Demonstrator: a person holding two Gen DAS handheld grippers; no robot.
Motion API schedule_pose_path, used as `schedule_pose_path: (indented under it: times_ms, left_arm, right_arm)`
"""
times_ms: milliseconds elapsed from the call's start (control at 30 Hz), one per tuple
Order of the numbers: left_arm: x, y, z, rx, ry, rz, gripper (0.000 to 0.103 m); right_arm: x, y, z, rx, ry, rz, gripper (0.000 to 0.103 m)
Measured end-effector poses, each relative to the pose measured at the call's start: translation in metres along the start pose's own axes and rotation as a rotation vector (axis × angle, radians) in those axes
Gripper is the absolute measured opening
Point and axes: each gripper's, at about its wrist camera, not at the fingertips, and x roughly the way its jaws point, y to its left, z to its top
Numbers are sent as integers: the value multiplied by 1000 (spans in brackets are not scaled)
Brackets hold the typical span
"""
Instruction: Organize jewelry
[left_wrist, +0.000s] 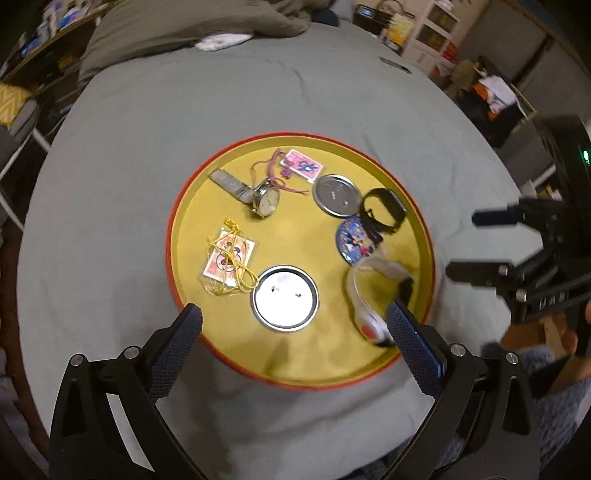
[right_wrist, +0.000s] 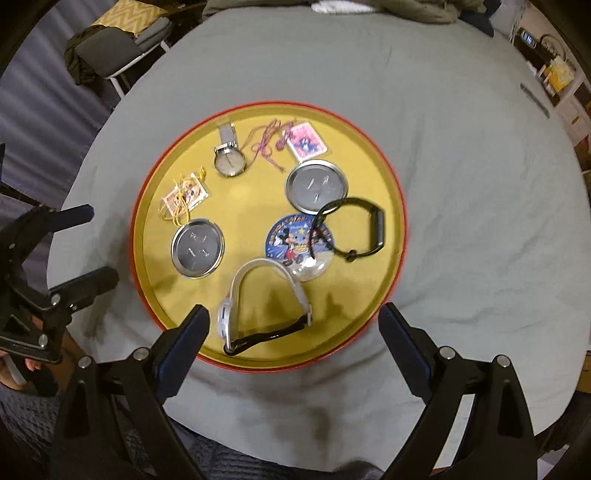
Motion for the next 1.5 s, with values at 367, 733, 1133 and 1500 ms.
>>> schedule_pose_path:
  times_ms: [367, 733, 1133, 1500]
  left_arm:
    - [-23, 14, 2, -24, -74, 7, 97]
    - [-16, 11, 1, -15, -57, 2, 97]
    - [-6, 9, 1, -10, -43, 2, 97]
    - [-1, 11, 1, -24, -37, 8, 97]
  right_arm:
    - [-14, 12, 6, -7, -43, -73, 88]
    - [-10, 13, 8, -11, -36, -88, 88]
    - [-10, 17, 9, -6, -38, -99, 88]
    - [-8, 16, 9, -4, -34, -106, 88]
